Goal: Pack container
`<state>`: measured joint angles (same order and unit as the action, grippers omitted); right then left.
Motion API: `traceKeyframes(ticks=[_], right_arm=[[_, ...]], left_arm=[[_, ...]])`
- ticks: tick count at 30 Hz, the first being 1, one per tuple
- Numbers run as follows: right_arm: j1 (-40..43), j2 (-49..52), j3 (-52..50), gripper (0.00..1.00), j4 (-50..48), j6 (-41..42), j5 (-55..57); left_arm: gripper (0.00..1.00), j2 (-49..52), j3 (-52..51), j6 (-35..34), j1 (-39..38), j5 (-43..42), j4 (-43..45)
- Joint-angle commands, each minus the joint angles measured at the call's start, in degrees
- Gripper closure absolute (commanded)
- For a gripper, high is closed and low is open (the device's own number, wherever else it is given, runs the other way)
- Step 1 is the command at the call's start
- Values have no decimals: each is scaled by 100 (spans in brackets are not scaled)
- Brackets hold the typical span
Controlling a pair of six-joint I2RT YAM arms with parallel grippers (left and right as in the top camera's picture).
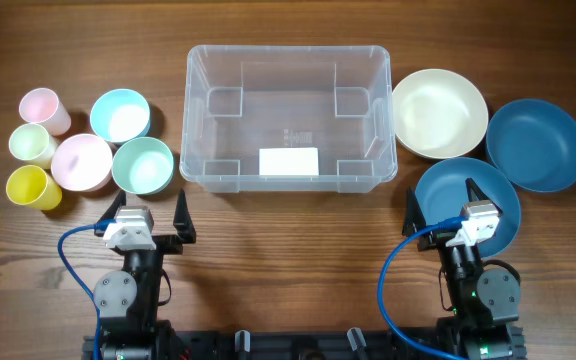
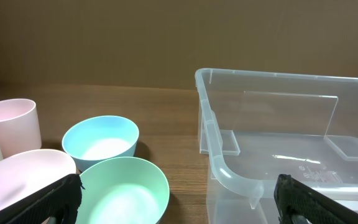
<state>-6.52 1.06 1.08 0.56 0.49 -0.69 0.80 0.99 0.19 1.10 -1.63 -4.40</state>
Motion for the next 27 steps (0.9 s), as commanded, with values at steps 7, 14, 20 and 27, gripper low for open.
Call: traceKeyframes(ticks=[7, 14, 20, 27], right_arm=[[28, 13, -48, 0, -28, -48, -87], [28, 13, -48, 0, -28, -46, -87], [28, 13, -48, 0, -31, -46, -87], [28, 13, 20, 0, -426, -92, -219]], left_arm=[[0, -26, -68, 109, -31, -48, 20], [0, -26, -68, 109, -31, -48, 20], [0, -26, -68, 109, -31, -48, 20], [0, -26, -68, 109, -31, -48, 20]])
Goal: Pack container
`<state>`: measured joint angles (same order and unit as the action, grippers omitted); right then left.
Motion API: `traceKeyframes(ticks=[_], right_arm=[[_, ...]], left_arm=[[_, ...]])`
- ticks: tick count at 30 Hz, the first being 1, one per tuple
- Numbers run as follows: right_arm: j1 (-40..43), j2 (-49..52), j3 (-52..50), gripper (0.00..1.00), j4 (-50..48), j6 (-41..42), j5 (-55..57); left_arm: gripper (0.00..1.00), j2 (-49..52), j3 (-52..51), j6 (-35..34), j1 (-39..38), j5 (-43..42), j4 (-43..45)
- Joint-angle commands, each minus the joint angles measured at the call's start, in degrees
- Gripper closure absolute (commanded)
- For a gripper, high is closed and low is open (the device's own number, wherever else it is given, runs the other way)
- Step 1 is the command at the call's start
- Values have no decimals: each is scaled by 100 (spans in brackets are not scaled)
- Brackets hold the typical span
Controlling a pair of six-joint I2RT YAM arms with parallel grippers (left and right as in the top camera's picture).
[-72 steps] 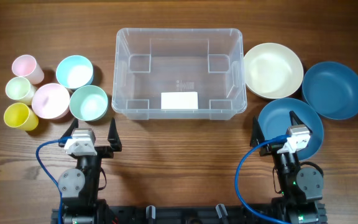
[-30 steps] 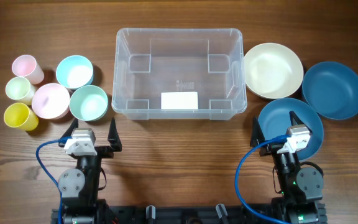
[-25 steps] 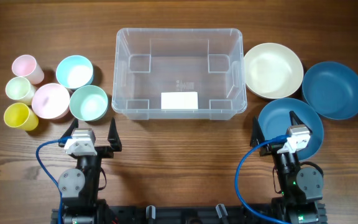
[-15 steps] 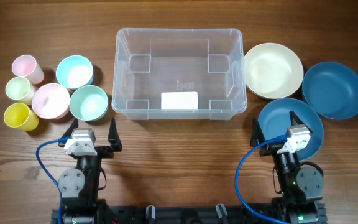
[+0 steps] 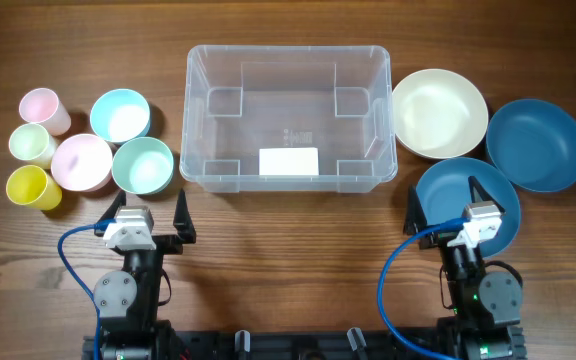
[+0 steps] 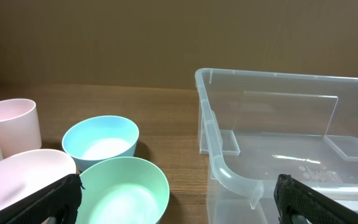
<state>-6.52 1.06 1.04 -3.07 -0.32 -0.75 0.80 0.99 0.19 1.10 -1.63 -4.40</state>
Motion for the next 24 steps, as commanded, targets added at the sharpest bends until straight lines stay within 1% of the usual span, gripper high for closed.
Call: traceKeyframes(ticks=[1, 4, 6, 9, 11, 15, 19, 21, 23, 24], right_arm=[[28, 11, 85, 0, 4, 87, -179], [28, 17, 361, 0, 175, 380, -168], [28, 68, 717, 0, 503, 428, -94], [28, 354, 1526, 0, 1196, 496, 319], [28, 702, 2173, 0, 1578, 466, 507], [28, 1425, 3279, 0, 2111, 343, 424], [28, 2120, 4218, 0, 2369, 332, -96], [28, 2251, 4424, 0, 2487, 332, -221], [28, 2247, 4424, 0, 2704, 332, 120], [28, 2247, 4424, 0, 2702, 339, 118]], left_arm=[[0, -26, -68, 109, -31, -48, 20], [0, -26, -68, 109, -31, -48, 20], [0, -26, -68, 109, -31, -48, 20], [0, -26, -68, 109, -31, -48, 20], [0, -26, -68, 109, -31, -48, 20], [0, -26, -68, 109, -31, -48, 20], [0, -26, -68, 109, -31, -48, 20], [0, -26, -68, 109, -31, -48, 20], [0, -26, -68, 109, -31, -48, 20], [0, -26, -68, 109, -31, -48, 20]])
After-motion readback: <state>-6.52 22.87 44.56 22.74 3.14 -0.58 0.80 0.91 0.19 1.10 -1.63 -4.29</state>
